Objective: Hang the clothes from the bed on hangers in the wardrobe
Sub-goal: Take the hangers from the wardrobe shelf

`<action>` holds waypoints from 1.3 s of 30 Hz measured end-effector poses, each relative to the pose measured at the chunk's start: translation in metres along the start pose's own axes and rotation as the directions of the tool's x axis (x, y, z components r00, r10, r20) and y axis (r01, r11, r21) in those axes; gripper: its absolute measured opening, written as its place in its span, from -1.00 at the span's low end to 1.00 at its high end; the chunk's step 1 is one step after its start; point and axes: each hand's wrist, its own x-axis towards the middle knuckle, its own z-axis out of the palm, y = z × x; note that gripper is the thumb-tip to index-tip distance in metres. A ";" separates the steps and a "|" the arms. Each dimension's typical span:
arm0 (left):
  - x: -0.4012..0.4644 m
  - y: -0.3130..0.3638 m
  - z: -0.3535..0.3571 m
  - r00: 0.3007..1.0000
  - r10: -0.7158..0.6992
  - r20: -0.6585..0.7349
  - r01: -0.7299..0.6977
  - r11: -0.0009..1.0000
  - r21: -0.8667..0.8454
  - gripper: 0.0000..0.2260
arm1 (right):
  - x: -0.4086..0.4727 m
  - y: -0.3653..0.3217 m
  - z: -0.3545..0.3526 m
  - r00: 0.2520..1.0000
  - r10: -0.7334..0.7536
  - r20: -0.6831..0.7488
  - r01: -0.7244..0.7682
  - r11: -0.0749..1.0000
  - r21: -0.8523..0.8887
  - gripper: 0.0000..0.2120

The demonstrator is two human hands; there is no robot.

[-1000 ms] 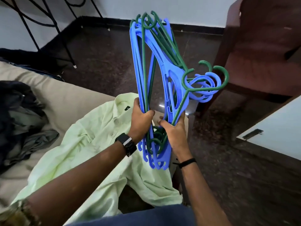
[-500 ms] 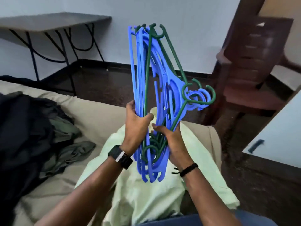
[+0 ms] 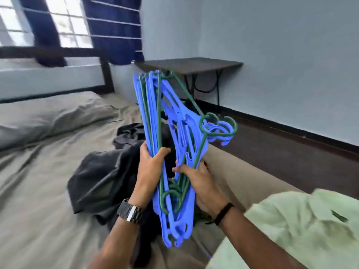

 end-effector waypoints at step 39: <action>0.025 -0.081 -0.131 0.920 0.318 -0.230 0.024 0.538 0.842 -0.81 | 0.050 0.099 0.081 0.902 0.258 0.346 0.155 0.556 -0.816 -0.54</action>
